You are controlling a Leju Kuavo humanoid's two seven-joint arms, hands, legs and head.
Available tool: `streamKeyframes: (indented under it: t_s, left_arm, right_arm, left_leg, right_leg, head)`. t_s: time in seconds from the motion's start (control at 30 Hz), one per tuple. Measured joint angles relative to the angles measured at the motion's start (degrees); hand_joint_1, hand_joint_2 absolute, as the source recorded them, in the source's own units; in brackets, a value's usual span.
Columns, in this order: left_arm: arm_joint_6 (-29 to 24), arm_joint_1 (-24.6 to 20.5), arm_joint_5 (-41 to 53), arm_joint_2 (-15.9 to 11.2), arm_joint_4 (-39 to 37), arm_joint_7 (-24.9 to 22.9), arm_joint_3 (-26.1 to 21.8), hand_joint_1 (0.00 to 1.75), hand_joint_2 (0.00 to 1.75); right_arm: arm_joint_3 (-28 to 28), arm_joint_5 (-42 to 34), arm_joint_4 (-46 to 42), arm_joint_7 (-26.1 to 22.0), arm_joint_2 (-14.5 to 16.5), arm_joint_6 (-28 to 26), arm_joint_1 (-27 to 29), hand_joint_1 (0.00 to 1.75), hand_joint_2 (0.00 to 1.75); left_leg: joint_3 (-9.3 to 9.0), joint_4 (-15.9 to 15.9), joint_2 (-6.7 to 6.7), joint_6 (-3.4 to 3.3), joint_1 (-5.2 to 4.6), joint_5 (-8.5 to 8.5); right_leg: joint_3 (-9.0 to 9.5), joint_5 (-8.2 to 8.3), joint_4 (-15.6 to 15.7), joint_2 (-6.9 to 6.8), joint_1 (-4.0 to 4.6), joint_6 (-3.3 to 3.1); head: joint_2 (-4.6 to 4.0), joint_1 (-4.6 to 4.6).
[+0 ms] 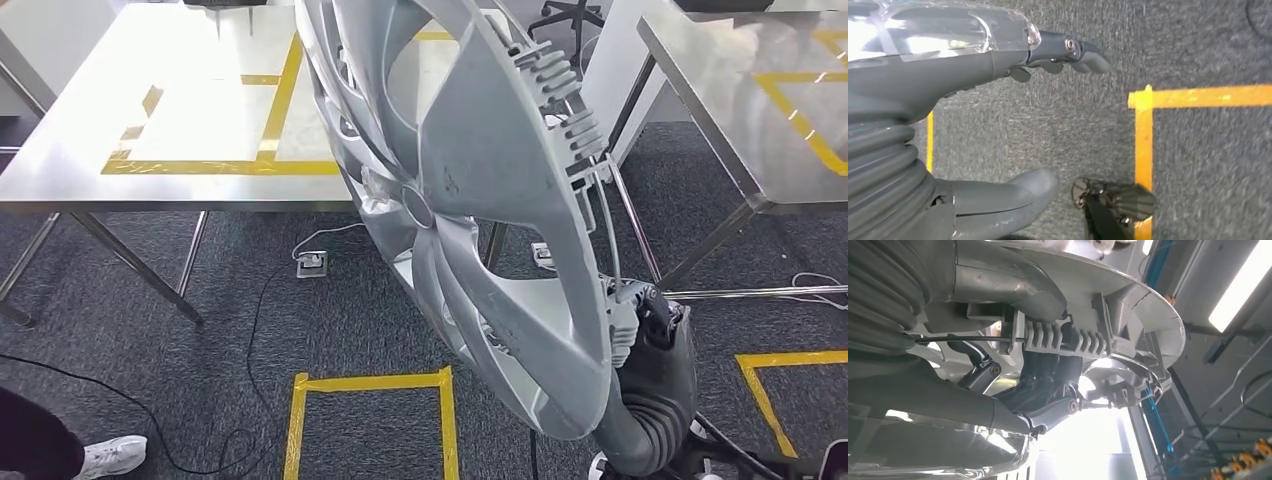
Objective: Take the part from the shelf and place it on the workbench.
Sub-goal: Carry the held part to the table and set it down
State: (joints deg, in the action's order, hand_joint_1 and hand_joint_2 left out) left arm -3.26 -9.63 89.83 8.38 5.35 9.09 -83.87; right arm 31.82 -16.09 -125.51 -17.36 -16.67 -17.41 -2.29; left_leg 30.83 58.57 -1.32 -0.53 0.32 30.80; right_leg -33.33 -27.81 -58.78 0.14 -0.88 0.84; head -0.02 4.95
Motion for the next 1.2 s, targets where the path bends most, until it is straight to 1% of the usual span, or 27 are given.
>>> streamKeyframes:
  t_s: [0.07,0.1,0.13,0.17,0.23,0.27,0.3,0.33,0.37,0.4,0.43,0.47,0.57,0.63,0.67,0.73,0.77,0.8,0.83,0.87,0.9,0.93,0.97,1.0,1.03,1.13,1.2]
  left_arm:
    - [0.00,0.01,0.01,-0.02,0.00,-0.01,0.00,0.00,1.75]
    - [0.00,0.00,0.01,-0.03,0.00,-0.01,0.00,0.00,1.75]
    - [0.00,-0.04,0.02,-0.05,0.00,-0.01,0.00,0.00,1.75]
    - [0.00,-0.05,0.02,-0.07,0.00,0.00,0.01,0.00,1.75]
    - [0.00,0.00,0.02,-0.09,0.00,-0.01,0.01,0.00,1.75]
    - [0.00,0.07,0.02,-0.11,0.00,-0.01,0.01,0.00,1.75]
    - [0.00,0.13,0.02,-0.14,0.00,-0.02,0.00,0.00,1.75]
    - [0.00,0.17,0.02,-0.16,0.00,-0.02,0.00,0.00,1.75]
    - [0.00,0.18,0.02,-0.20,0.00,-0.01,0.00,0.00,1.75]
    - [0.00,0.18,0.02,-0.20,0.00,-0.01,0.01,0.00,1.75]
    - [0.00,0.14,0.02,-0.19,0.00,0.00,0.01,0.00,1.75]
    - [0.00,0.13,0.03,-0.18,0.00,0.00,0.02,0.00,1.75]
    - [0.00,0.24,0.05,-0.16,0.00,0.00,0.01,0.00,1.75]
    - [0.00,0.25,0.05,-0.16,0.00,0.02,-0.02,0.00,1.75]
    - [0.00,0.20,0.05,-0.16,0.00,0.02,-0.02,0.00,1.75]
    - [0.00,0.13,0.05,-0.14,0.00,0.03,-0.02,0.00,1.75]
    - [0.00,0.13,0.05,-0.13,0.00,0.02,-0.02,0.00,1.75]
    - [0.00,0.14,0.05,-0.14,0.00,0.02,-0.02,0.00,1.75]
    - [0.00,0.14,0.05,-0.14,0.00,0.02,-0.02,0.00,1.75]
    - [0.00,0.12,0.05,-0.13,0.00,0.03,-0.02,0.00,1.75]
    - [0.00,0.11,0.05,-0.05,-0.01,0.03,-0.02,0.00,1.75]
    - [-0.01,0.06,0.05,0.03,-0.01,0.05,-0.02,0.00,1.75]
    - [-0.01,0.02,0.05,0.12,-0.01,0.07,-0.02,0.00,1.75]
    - [-0.01,0.00,0.05,0.20,-0.01,0.08,-0.02,0.00,1.75]
    - [-0.01,-0.04,0.05,0.22,0.00,0.10,-0.02,0.00,1.75]
    - [-0.01,-0.08,0.07,0.17,0.00,0.15,-0.02,0.00,1.75]
    - [-0.01,-0.08,0.08,0.06,0.00,0.17,-0.02,0.00,1.75]
  right_arm:
    - [-0.01,-0.04,0.00,-0.03,0.03,0.00,0.03,1.75,1.75]
    - [-0.02,-0.07,0.01,-0.05,0.07,-0.01,0.04,1.75,1.75]
    - [-0.03,-0.08,0.02,-0.09,0.11,-0.01,0.04,1.75,1.75]
    - [-0.04,-0.09,0.05,-0.13,0.18,0.00,0.03,1.75,1.75]
    - [-0.05,-0.11,0.15,-0.19,0.26,0.01,0.04,1.75,1.75]
    - [-0.06,-0.12,0.25,-0.19,0.27,0.01,0.07,1.75,1.75]
    - [-0.07,-0.13,0.36,-0.19,0.27,0.00,0.10,1.75,1.75]
    - [-0.07,-0.13,0.45,-0.19,0.27,-0.01,0.13,1.75,1.75]
    - [-0.08,-0.13,0.53,-0.19,0.28,-0.01,0.15,1.75,1.75]
    - [-0.08,-0.13,0.56,-0.20,0.27,0.00,0.14,1.75,1.75]
    - [-0.09,-0.13,0.56,-0.23,0.27,0.01,0.11,1.75,1.75]
    - [-0.13,-0.13,0.57,-0.28,0.27,0.01,0.06,1.75,1.75]
    - [-0.25,-0.13,0.59,-0.39,0.27,0.00,0.03,1.75,1.75]
    - [-0.33,-0.13,0.58,-0.39,0.26,0.01,0.03,1.75,1.75]
    - [-0.38,-0.13,0.58,-0.39,0.26,0.03,0.03,1.75,1.75]
    - [-0.44,-0.13,0.60,-0.39,0.26,0.07,0.04,1.75,1.75]
    - [-0.45,-0.13,0.62,-0.39,0.26,0.09,0.07,1.75,1.75]
    - [-0.46,-0.13,0.65,-0.39,0.26,0.10,0.09,1.75,1.75]
    - [-0.49,-0.13,0.68,-0.39,0.26,0.10,0.11,1.75,1.75]
    - [-0.57,-0.13,0.72,-0.39,0.26,0.09,0.13,1.75,1.75]
    - [-0.66,-0.13,0.74,-0.39,0.26,0.09,0.12,1.75,1.75]
    - [-0.75,-0.13,0.74,-0.40,0.26,0.09,0.12,1.75,1.75]
    - [-0.81,-0.13,0.73,-0.42,0.26,0.09,0.07,1.75,1.75]
    - [-0.83,-0.13,0.73,-0.43,0.26,0.09,0.02,1.75,1.75]
    - [-0.84,-0.13,0.72,-0.44,0.26,0.09,0.00,1.75,1.75]
    - [-0.87,-0.19,0.72,-0.46,0.32,0.08,0.04,1.75,1.75]
    - [-0.86,-0.38,0.74,-0.50,0.50,0.10,0.04,1.75,1.75]
  left_leg:
    - [-0.15,-0.22,0.21,0.72,0.08,0.23]
    - [-0.03,0.38,0.52,1.05,0.09,0.75]
    - [0.72,2.14,0.82,1.35,0.12,1.73]
    - [2.26,5.07,1.13,1.58,0.23,3.04]
    - [6.91,12.73,1.29,1.98,0.40,5.48]
    - [8.74,15.08,1.29,2.12,0.49,5.52]
    - [9.59,15.38,1.32,2.20,0.57,4.36]
    - [9.21,13.38,1.40,2.22,0.66,2.10]
    - [7.99,9.71,1.56,2.19,0.73,-0.61]
    - [6.58,6.34,1.76,2.11,0.65,-2.55]
    - [5.38,3.56,1.95,1.86,0.56,-3.48]
    - [4.75,2.09,2.08,1.53,0.44,-3.56]
    - [4.42,1.56,1.93,0.32,0.32,-2.68]
    - [3.89,1.32,1.79,-0.39,0.48,-2.40]
    - [3.59,1.23,1.77,-0.72,0.52,-2.23]
    - [3.15,1.22,1.77,-1.24,0.31,-1.81]
    - [2.90,1.22,1.75,-1.39,0.15,-1.58]
    - [2.58,1.22,1.69,-1.49,-0.04,-1.33]
    - [2.16,1.22,1.59,-1.54,-0.26,-1.05]
    - [1.66,1.20,1.48,-1.58,-0.51,-0.75]
    - [1.27,1.15,1.40,-1.60,-0.66,-0.46]
    - [0.99,1.14,1.33,-1.53,-0.81,-0.20]
    - [0.93,1.11,1.31,-1.35,-0.83,-0.06]
    - [1.02,1.04,1.35,-1.10,-0.74,-0.01]
    - [1.04,0.93,1.40,-0.80,-0.71,-0.02]
    - [1.33,1.76,1.47,-0.02,-0.82,0.87]
    - [3.98,6.84,1.24,0.69,-0.54,3.19]
  right_leg:
    - [0.51,-0.25,0.93,-0.03,-0.11,-0.33]
    - [0.92,-0.26,1.33,-0.11,-0.22,-0.57]
    - [1.38,-0.28,1.71,-0.23,-0.35,-0.82]
    - [1.74,-0.38,1.88,-0.38,-0.39,-1.04]
    - [2.18,-0.83,1.88,-0.56,-0.31,-1.33]
    - [2.45,-1.11,1.86,-0.59,-0.29,-1.34]
    - [2.82,-1.44,1.82,-0.60,-0.30,-1.26]
    - [3.32,-1.84,1.76,-0.58,-0.34,-1.11]
    - [3.88,-2.32,1.68,-0.58,-0.40,-0.86]
    - [4.31,-2.82,1.58,-0.56,-0.37,-0.51]
    - [4.54,-3.25,1.42,-0.54,-0.33,-0.11]
    - [4.61,-3.52,1.34,-0.52,-0.27,0.27]
    - [4.72,-3.97,1.43,-0.61,-0.30,0.99]
    - [3.82,-5.53,-0.94,-0.65,-0.34,1.35]
    - [2.35,-6.94,-3.91,-0.61,-0.34,1.48]
    - [-2.34,-9.86,-12.18,-0.55,-0.26,1.53]
    - [-4.41,-10.35,-15.24,-0.53,-0.21,1.44]
    - [-5.63,-9.63,-16.40,-0.51,-0.12,1.20]
    - [-5.71,-7.63,-15.17,-0.48,0.02,0.78]
    - [-4.77,-4.80,-11.89,-0.41,0.26,0.14]
    - [-3.37,-2.33,-8.09,-0.28,0.59,-0.75]
    - [-2.08,-0.59,-4.75,-0.23,0.91,-1.59]
    - [-1.15,0.11,-2.42,-0.19,1.25,-2.31]
    - [-0.70,-0.04,-1.37,-0.18,1.48,-2.82]
    - [-0.53,-0.19,-0.73,-0.21,1.63,-2.99]
    - [0.99,0.26,1.94,-0.43,1.13,-2.75]
    - [1.98,0.43,3.03,-0.65,0.80,-2.50]
  head:
    - [0.00,-0.19]
    - [0.00,-0.45]
    - [0.00,-0.78]
    - [0.00,-1.24]
    - [0.00,-2.19]
    - [0.00,-2.48]
    - [0.00,-2.66]
    - [0.00,-2.77]
    - [0.00,-2.89]
    - [0.00,-3.08]
    - [0.00,-3.32]
    - [0.00,-3.45]
    - [0.00,-3.28]
    - [0.00,-2.86]
    - [0.00,-2.51]
    - [0.00,-1.74]
    - [0.00,-1.46]
    - [0.00,-1.22]
    - [0.00,-0.98]
    - [0.00,-0.73]
    - [0.00,-0.56]
    - [0.00,-0.62]
    - [0.00,-0.68]
    - [0.00,-0.76]
    - [0.00,-0.80]
    - [0.00,-0.75]
    - [0.00,-1.36]
